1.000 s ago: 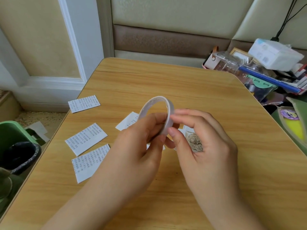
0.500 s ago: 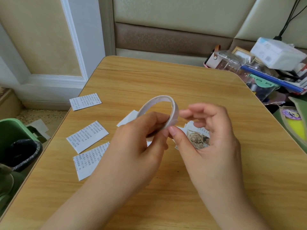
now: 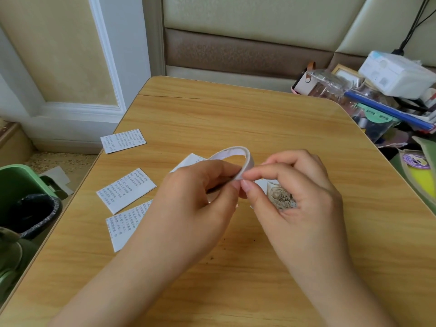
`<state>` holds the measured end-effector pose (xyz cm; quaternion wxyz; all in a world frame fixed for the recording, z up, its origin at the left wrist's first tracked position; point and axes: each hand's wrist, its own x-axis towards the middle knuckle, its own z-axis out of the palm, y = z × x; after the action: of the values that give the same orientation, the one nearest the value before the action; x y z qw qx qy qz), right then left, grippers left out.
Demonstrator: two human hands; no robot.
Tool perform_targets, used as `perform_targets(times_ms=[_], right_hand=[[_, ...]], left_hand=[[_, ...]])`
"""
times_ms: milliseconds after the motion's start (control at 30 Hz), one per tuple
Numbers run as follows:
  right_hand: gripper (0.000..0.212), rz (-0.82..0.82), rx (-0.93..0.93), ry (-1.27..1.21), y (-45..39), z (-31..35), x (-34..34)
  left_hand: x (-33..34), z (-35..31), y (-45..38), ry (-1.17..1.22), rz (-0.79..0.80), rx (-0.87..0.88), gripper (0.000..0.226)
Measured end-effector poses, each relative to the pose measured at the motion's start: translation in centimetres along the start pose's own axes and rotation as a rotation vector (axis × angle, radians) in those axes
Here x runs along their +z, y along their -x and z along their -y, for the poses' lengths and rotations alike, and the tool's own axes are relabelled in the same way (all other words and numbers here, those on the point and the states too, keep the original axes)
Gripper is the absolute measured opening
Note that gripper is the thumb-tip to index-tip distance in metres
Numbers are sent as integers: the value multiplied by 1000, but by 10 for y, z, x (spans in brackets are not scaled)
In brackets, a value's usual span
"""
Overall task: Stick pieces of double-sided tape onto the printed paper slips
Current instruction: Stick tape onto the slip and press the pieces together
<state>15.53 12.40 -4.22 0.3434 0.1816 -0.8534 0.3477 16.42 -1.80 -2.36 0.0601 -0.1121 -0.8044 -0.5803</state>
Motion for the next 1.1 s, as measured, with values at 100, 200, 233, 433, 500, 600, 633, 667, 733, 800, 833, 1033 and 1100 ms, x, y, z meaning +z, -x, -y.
perform_targets(times_ms=[100, 200, 233, 433, 500, 600, 633, 667, 733, 800, 833, 1033, 1100], right_hand=[[9, 7, -38, 25, -1, 1, 0], [9, 10, -82, 25, -1, 2, 1], [9, 10, -95, 23, -1, 2, 1], [8, 60, -162, -1, -1, -1, -1], [10, 89, -166, -17, -1, -3, -2], [7, 129, -159, -36, -1, -4, -1], [5, 142, -151, -52, -1, -4, -1], [5, 153, -129, -90, -1, -4, -3], [6, 169, -26, -257, -1, -4, -8], [7, 146, 114, -437, -1, -9, -16], [5, 126, 188, -513, -2, -11, -19], [14, -80, 624, -735, -4, -34, -30], [20, -89, 682, -685, -5, -36, -30]], left_hand=[[0, -1, 0, -49, -17, 21, 17], [-1, 0, -2, -57, -42, 32, 15], [-2, 2, -2, -54, -42, 34, 15], [-3, -1, -2, 170, 19, -55, 16], [-4, -1, -3, 223, 52, -65, 15], [-5, 1, -3, 244, 70, -57, 18], [-5, 0, -3, 246, 68, -56, 18], [-5, 0, -4, 247, 55, -56, 18], [-7, 2, -6, 259, -20, -71, 21], [-10, 5, -9, 351, -111, -96, 22], [-12, 6, -11, 429, -150, -106, 19], [-10, 7, -10, 609, -93, -78, 34], [-8, 5, -10, 642, -42, -63, 30]])
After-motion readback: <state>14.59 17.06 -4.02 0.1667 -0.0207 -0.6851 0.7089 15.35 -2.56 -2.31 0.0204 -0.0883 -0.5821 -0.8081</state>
